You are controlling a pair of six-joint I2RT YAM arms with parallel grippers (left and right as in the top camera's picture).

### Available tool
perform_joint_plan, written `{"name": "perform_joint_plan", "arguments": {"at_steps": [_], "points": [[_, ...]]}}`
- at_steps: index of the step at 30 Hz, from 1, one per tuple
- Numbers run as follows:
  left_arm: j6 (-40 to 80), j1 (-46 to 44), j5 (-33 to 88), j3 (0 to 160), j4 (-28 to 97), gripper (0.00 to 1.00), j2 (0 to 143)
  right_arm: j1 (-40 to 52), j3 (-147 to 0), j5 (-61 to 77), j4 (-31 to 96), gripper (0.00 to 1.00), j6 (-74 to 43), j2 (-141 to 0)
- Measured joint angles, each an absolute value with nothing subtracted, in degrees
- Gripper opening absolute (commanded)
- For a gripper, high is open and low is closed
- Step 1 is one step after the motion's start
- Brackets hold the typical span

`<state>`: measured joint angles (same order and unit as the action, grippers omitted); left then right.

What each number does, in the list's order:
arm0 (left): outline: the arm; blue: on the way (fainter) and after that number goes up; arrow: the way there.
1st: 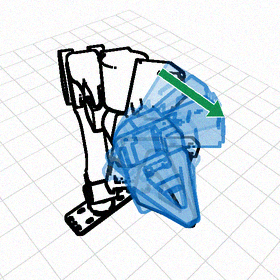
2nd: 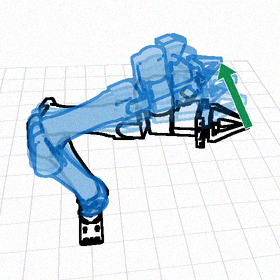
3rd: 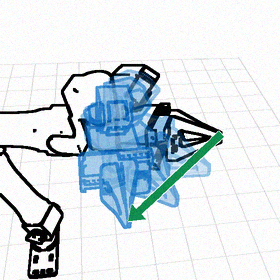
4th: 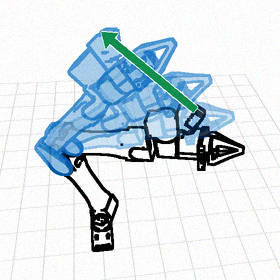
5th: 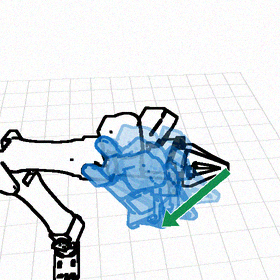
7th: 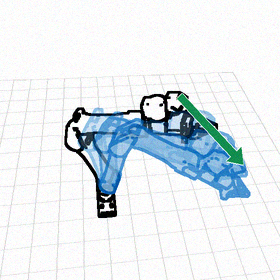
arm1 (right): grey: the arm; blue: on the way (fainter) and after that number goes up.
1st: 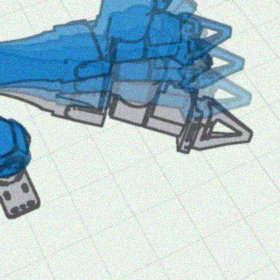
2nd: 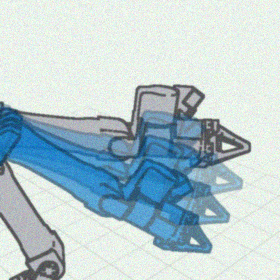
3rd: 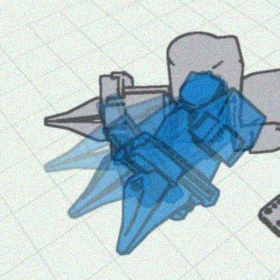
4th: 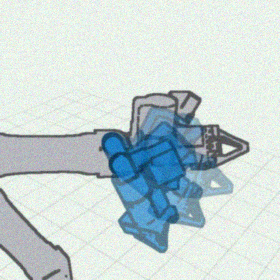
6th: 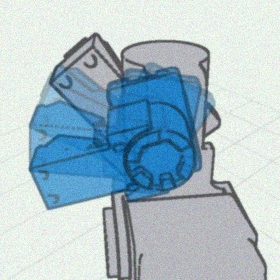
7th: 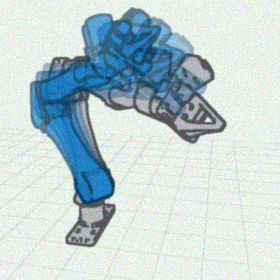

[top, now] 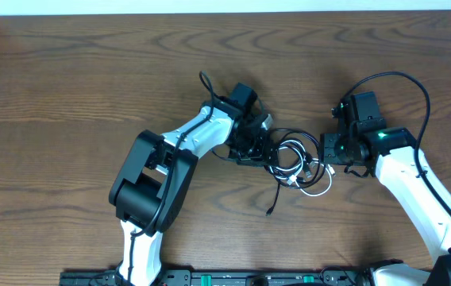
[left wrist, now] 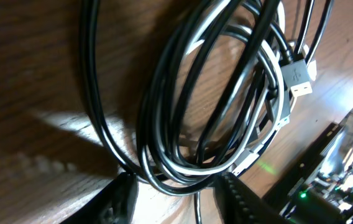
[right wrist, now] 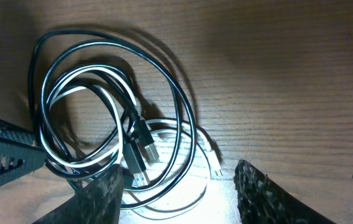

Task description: Untangle cables

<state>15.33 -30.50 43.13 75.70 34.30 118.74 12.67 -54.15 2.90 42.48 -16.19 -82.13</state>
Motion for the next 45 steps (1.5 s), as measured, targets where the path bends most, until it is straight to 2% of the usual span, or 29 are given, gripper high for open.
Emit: {"name": "perform_joint_plan", "arguments": {"at_steps": [12,25,26,29,30,33,37,45], "points": [[15.8,-32.4,42.1,75.7,33.8,0.39,118.7,12.7,-54.2,2.8,43.0,0.53,-16.2,-82.1],[21.6,-34.3,37.0,75.7,29.9,0.39,118.7,12.7,-54.2,2.7,43.7,0.53,-16.2,-82.1],[22.0,-34.8,36.9,75.7,29.9,0.38,118.7,12.7,-54.2,2.8,43.7,0.53,-16.2,-82.1],[22.8,-36.0,36.5,75.7,29.9,0.21,118.7,12.7,-54.2,2.7,43.9,0.53,-16.2,-82.1],[22.7,-36.3,36.1,75.7,29.9,0.19,118.7,12.7,-54.2,2.7,43.9,0.53,-16.2,-82.1],[22.9,-36.8,35.6,75.7,29.9,0.18,118.7,12.7,-54.2,2.7,43.9,0.54,-16.2,-82.1],[22.9,-36.5,35.6,75.7,30.0,0.08,118.7,12.7,-54.2,2.7,44.0,0.54,-16.2,-82.1],[22.0,-35.3,36.2,75.7,33.3,0.07,118.5,12.7,-54.2,3.1,43.9,0.48,-16.3,-82.1]]}}
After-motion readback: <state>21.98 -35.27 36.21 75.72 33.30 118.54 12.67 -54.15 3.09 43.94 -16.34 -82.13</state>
